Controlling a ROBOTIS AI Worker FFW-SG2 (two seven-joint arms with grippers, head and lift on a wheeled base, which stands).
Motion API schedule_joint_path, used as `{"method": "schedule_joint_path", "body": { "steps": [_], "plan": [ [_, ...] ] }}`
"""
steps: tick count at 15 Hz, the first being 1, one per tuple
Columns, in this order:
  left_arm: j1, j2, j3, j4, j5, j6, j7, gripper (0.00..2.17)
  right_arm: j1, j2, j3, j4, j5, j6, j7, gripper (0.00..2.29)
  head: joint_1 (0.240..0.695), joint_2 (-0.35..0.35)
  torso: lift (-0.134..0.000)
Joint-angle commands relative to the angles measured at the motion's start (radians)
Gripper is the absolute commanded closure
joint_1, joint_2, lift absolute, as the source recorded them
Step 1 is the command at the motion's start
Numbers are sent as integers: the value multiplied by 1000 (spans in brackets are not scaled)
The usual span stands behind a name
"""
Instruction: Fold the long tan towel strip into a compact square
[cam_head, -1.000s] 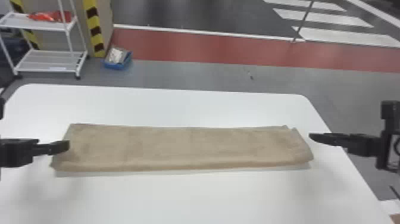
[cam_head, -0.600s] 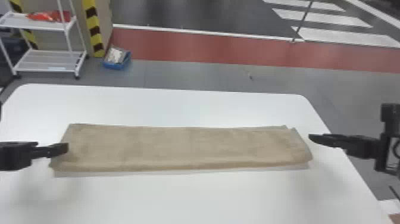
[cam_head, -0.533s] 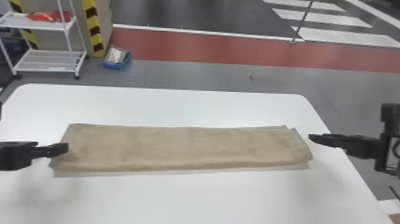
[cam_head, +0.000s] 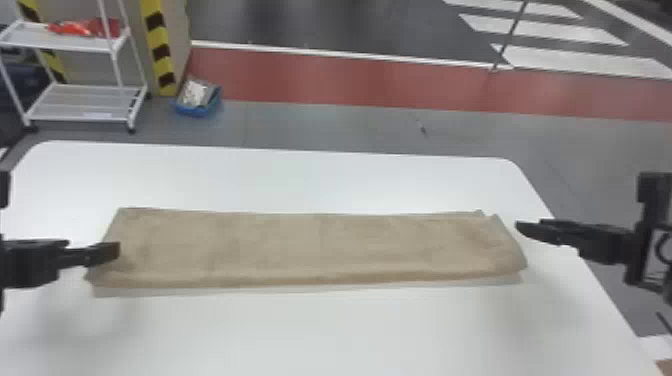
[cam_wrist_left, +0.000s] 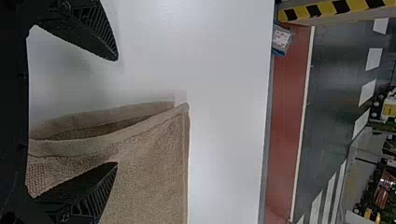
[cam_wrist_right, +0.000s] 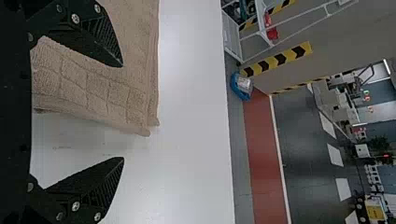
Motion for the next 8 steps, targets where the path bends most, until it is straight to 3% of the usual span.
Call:
{"method": "schedule_joint_path", "body": {
  "steps": [1,8],
  "plan": [
    [7,-5,-5,2,-6,-3,2,87,-2,0,-1,0,-8,-1,0,194,695,-178,-124],
    [2,-7,-14,18,-12,-27,-8,178,2,2,2,8,-5,-10,0,194,695,-180,-124]
  ]
}}
